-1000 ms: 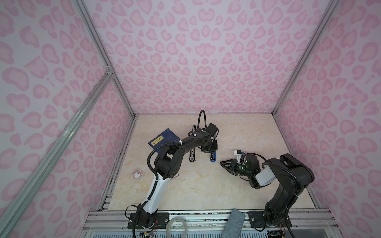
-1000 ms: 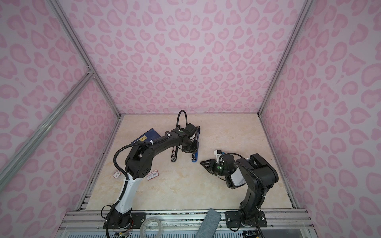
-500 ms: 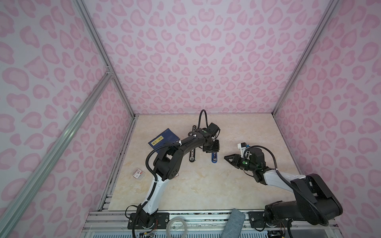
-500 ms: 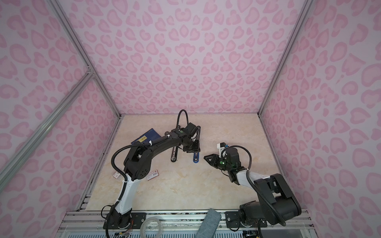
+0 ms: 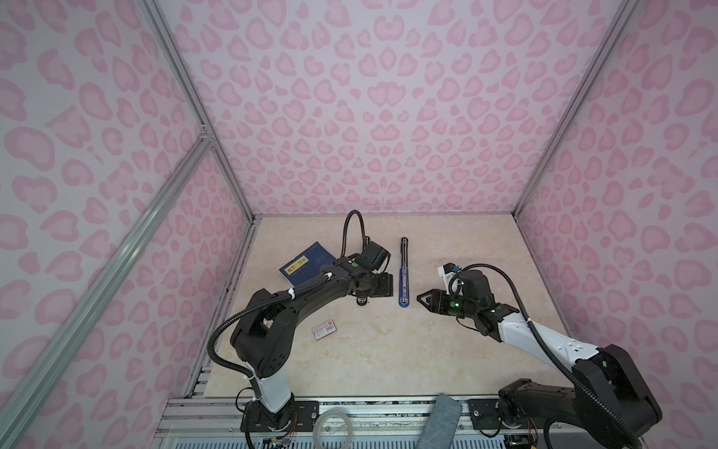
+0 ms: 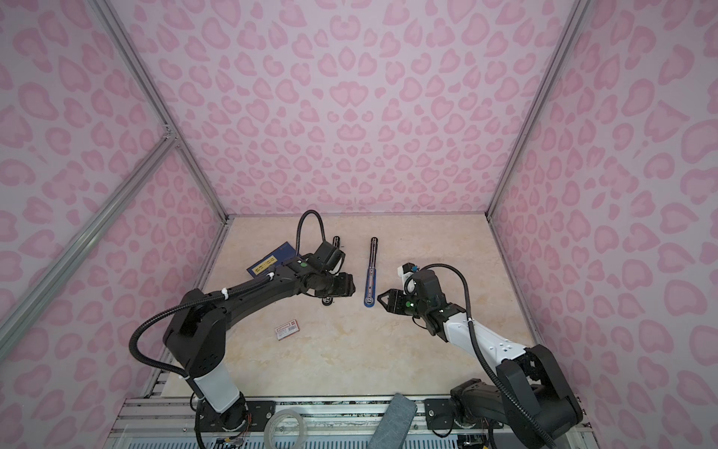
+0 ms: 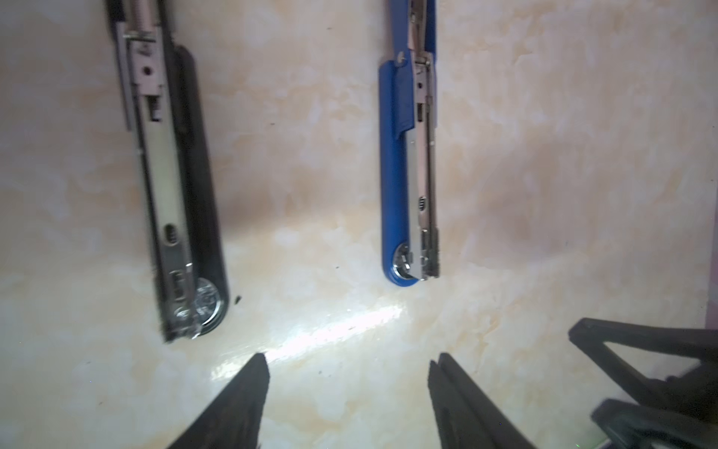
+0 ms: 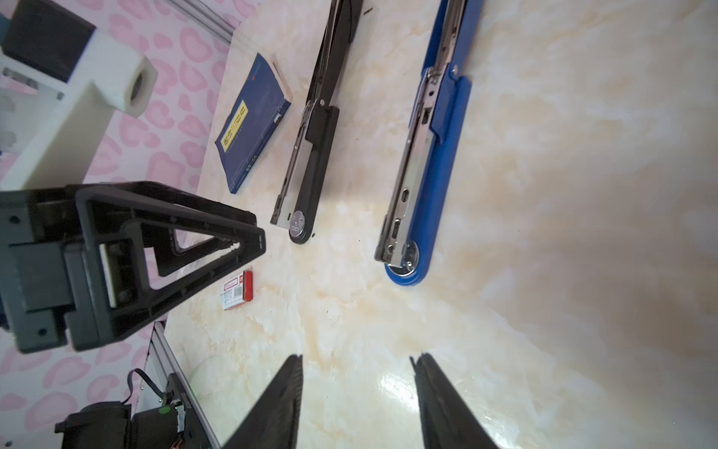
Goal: Load the staples into the stapler
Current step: 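Release the blue stapler and draw both grippers back from it, then move the left gripper down to the small red-and-white staple box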
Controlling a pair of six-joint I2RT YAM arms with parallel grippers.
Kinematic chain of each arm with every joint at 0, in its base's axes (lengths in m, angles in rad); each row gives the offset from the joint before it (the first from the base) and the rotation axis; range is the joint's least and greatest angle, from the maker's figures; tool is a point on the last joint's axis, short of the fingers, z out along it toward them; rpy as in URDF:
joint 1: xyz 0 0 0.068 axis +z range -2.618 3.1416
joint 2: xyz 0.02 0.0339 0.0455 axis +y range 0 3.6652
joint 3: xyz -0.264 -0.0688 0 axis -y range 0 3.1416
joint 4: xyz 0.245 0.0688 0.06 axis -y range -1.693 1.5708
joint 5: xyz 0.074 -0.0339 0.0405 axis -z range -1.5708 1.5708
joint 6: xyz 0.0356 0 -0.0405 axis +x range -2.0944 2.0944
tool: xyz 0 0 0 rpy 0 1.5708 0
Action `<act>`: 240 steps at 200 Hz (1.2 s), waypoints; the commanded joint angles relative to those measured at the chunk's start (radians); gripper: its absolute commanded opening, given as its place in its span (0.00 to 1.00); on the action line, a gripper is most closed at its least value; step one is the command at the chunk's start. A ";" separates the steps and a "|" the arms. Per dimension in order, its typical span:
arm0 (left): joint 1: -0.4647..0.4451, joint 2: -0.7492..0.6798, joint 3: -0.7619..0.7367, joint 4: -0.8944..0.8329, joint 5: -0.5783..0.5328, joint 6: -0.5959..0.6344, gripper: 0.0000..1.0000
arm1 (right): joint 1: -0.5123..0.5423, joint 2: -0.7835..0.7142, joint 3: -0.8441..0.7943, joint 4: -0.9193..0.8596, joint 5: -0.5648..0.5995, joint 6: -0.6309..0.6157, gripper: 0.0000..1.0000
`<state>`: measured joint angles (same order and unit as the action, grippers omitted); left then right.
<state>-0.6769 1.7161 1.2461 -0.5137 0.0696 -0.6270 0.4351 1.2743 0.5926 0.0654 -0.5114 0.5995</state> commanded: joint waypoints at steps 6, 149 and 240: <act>0.054 -0.144 -0.161 0.076 -0.086 -0.030 0.71 | 0.059 0.035 0.049 -0.066 0.076 -0.041 0.51; 0.360 -0.293 -0.488 0.111 -0.084 0.034 0.87 | 0.171 0.203 0.165 -0.049 0.066 -0.060 0.47; 0.358 -0.213 -0.488 0.022 0.054 0.069 0.81 | 0.165 0.215 0.129 -0.029 0.071 -0.058 0.46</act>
<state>-0.3134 1.5204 0.7753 -0.4168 0.0498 -0.5709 0.6014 1.4773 0.7284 0.0067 -0.4381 0.5419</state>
